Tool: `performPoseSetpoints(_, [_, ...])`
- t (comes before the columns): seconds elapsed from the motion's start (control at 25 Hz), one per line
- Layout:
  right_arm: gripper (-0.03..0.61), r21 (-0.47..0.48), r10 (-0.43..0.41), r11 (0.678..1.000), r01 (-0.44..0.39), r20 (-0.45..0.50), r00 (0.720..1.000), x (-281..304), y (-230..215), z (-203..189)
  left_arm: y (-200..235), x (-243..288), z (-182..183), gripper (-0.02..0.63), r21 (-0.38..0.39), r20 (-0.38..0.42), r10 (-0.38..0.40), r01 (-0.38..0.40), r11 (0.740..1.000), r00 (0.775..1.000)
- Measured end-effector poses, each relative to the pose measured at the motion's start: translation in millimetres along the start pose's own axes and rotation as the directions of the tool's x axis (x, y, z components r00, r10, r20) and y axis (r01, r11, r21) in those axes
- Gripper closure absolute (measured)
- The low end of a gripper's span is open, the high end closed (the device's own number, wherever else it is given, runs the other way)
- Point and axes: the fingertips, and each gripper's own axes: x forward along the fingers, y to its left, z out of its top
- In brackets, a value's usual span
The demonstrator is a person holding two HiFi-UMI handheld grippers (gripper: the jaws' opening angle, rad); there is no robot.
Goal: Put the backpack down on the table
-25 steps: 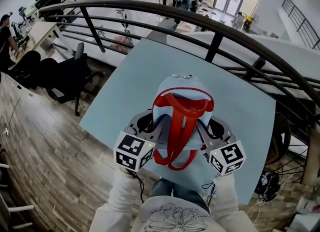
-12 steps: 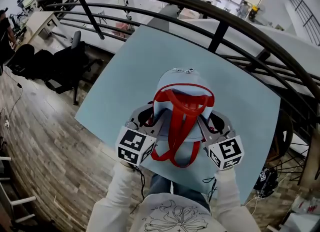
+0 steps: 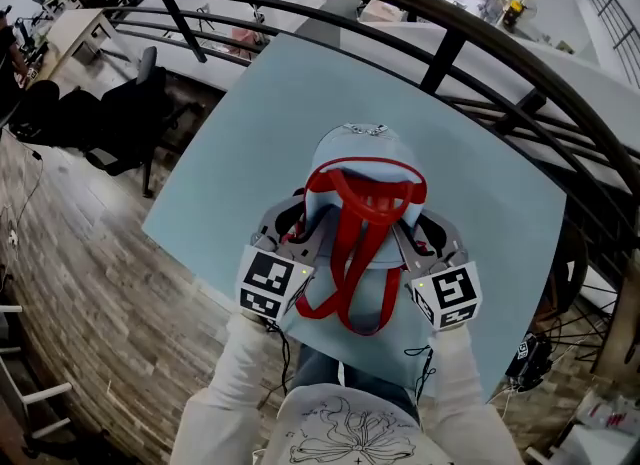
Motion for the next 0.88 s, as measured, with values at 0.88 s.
performPoseSetpoints(0.88, [0.456,-0.053,-0.037,0.998,0.036,-0.014,0.999,35.3,-7.1,-30.5,19.9,25.5,-34.1,0.494,0.0,0.003,0.073,-0.073,0.997,0.997])
